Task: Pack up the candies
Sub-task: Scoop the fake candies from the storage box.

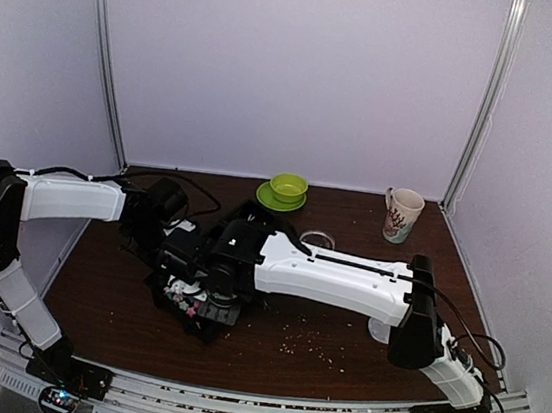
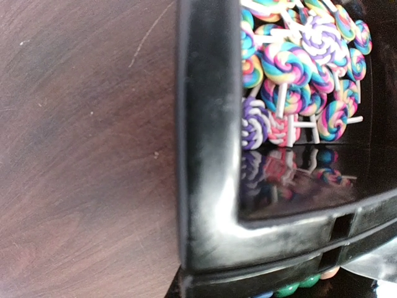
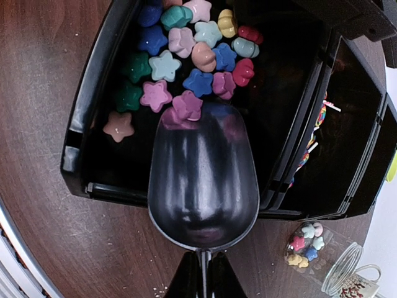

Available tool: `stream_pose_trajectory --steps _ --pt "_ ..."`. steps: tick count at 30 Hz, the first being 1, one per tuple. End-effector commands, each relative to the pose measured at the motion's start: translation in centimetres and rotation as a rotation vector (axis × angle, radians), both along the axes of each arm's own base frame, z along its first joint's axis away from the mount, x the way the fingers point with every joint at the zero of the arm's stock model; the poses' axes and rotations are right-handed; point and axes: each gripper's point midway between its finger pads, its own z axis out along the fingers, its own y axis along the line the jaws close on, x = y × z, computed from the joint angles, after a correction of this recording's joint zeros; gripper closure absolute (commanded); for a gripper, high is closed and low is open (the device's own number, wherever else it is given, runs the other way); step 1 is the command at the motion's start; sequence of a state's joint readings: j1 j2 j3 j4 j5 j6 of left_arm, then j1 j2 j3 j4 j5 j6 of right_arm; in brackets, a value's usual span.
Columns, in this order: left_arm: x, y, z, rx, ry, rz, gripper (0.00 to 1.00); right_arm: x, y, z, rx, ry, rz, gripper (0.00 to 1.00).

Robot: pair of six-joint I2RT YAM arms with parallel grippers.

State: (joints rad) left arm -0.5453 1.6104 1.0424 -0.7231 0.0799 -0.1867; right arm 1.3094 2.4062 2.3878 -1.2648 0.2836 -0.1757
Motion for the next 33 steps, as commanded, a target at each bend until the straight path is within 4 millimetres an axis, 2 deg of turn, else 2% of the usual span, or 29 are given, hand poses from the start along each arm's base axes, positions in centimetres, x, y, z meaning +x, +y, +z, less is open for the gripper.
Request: stream_pose_trajectory --steps 1,9,16,25,29,33 --pt "4.2 -4.1 7.5 -0.229 -0.247 -0.025 1.00 0.6 0.1 -1.7 0.003 0.028 -0.059 1.00" --pt "3.9 -5.1 9.3 -0.312 -0.288 -0.054 1.00 1.2 1.8 -3.8 0.101 0.114 -0.098 1.00" --pt "3.6 -5.5 10.3 -0.357 -0.309 -0.074 1.00 0.7 3.1 -5.3 0.177 0.178 -0.091 1.00" --pt "4.0 -4.7 11.0 -0.364 -0.335 -0.042 1.00 0.7 3.6 -7.7 0.271 0.159 -0.069 1.00" --pt "4.4 -4.0 11.1 -0.367 -0.338 -0.013 1.00 1.5 3.0 -8.0 0.325 0.141 -0.112 1.00" --pt "4.3 -4.0 10.8 -0.370 -0.327 -0.002 1.00 3.8 2.7 -7.0 0.376 0.082 -0.252 1.00"
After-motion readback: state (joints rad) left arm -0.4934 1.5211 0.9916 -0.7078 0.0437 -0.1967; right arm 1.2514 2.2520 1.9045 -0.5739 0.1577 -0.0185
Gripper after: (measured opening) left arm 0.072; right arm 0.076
